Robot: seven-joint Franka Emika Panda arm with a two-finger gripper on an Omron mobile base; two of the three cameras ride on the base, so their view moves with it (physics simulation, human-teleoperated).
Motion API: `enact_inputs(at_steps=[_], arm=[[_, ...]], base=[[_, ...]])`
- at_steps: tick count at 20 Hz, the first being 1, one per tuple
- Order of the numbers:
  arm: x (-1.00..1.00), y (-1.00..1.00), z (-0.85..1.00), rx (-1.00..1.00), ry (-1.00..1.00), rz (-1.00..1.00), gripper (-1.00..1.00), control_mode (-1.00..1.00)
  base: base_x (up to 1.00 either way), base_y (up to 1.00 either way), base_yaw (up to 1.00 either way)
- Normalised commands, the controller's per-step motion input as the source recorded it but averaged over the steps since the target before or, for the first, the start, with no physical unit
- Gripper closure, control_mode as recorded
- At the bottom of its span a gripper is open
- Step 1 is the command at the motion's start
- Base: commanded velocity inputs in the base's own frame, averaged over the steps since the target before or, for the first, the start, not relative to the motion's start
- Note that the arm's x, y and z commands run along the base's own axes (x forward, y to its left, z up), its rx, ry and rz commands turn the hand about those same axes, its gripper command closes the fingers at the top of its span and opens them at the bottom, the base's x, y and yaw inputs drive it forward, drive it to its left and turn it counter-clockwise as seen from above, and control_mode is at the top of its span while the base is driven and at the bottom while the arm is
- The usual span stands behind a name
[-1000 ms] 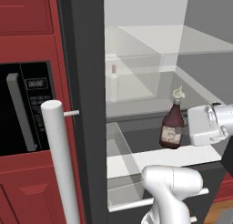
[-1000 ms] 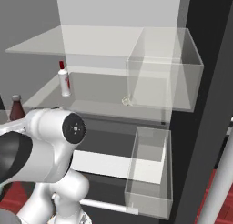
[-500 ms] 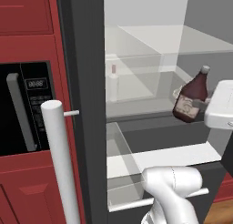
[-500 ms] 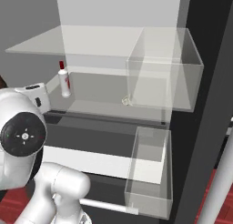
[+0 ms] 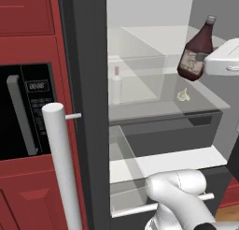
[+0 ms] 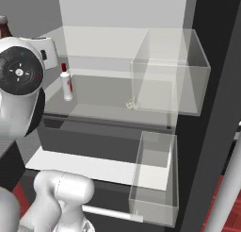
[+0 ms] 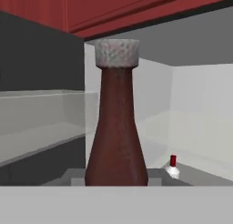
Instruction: Place the ketchup and mayonnaise from the counter to the top shelf of the fridge. If the existing items in the fridge are on the top shelf, move them to other shelves.
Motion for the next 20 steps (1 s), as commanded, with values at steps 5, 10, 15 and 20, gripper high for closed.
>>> enact_inputs(at_steps=[5,10,15,20], arm=[[0.61,0.00,0.16,0.00,0.02,0.00,1.00,-1.00],[0.63,0.00,0.00,0.00,0.00,0.00,1.00,-1.00],[0.91,0.00,0.00,0.00,0.00,-0.02,1.00,-1.00],[0.97,0.00,-0.05,0.00,0.00,-0.03,1.00,-1.00]], base=[[0.00,0.00,0.00],[0.00,0.00,0.00],[0.00,0.00,0.00],[0.00,0.00,0.00]])
